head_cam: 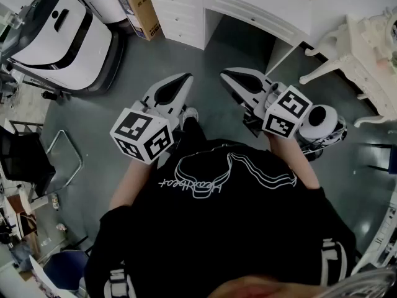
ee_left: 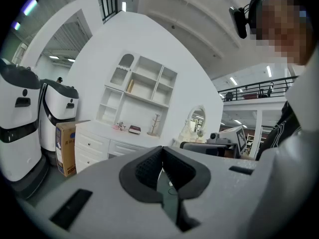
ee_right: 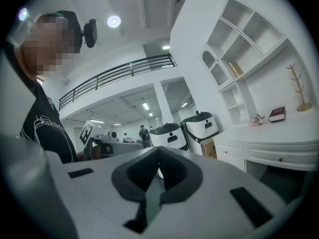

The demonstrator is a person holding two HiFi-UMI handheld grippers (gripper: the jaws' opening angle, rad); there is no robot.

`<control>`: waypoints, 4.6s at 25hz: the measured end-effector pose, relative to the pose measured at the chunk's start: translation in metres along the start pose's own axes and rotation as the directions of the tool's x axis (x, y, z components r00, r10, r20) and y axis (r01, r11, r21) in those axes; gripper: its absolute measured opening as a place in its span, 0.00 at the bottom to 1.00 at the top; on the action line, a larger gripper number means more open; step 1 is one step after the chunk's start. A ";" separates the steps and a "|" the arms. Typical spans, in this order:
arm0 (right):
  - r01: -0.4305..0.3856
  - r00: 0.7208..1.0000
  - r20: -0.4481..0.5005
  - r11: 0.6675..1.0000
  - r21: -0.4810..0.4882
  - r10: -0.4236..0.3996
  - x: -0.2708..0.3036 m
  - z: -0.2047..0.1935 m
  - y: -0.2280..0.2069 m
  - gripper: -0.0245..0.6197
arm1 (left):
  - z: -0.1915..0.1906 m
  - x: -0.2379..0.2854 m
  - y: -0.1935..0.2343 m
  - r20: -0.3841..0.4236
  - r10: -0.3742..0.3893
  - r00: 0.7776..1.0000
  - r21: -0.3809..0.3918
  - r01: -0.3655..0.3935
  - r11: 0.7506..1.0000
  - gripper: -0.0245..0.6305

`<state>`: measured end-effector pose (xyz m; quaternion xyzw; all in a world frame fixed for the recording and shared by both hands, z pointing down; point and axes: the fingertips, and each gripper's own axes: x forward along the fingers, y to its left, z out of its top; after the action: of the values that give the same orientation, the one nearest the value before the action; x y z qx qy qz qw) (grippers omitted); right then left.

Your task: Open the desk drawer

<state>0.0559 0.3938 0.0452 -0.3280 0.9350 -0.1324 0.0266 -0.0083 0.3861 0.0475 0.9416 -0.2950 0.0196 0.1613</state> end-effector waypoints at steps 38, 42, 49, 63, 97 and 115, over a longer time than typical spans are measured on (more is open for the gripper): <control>0.172 0.981 -0.136 0.954 0.245 -0.142 0.167 -0.016 -0.231 0.05 | 0.014 0.181 0.238 -0.173 -0.097 0.980 -0.165 0.068 0.984 0.04; 0.184 0.978 -0.149 0.947 0.264 -0.148 0.202 -0.023 -0.266 0.05 | 0.003 0.206 0.285 -0.193 -0.102 0.976 -0.199 0.063 0.978 0.04; 0.202 0.970 -0.200 0.924 0.323 -0.142 0.238 -0.066 -0.311 0.05 | -0.035 0.248 0.345 -0.243 -0.097 0.965 -0.229 0.040 0.973 0.04; 0.169 0.948 -0.314 0.923 0.345 -0.056 0.293 -0.181 -0.441 0.05 | -0.148 0.331 0.449 -0.317 0.052 0.947 -0.245 -0.134 0.960 0.04; 0.225 0.907 -0.421 0.870 0.439 -0.022 0.369 -0.354 -0.530 0.05 | -0.328 0.470 0.689 -0.441 0.231 0.867 0.048 -0.234 0.971 0.31; 0.177 0.912 -0.411 0.906 0.384 -0.004 0.380 -0.364 -0.539 0.05 | -0.355 0.501 0.723 -0.466 0.296 0.834 0.212 -0.219 0.952 0.21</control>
<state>0.0349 -0.1626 0.5533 -0.3246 0.8545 -0.3923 -0.1030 0.0197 -0.3366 0.6612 0.8662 -0.3662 0.3023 0.1556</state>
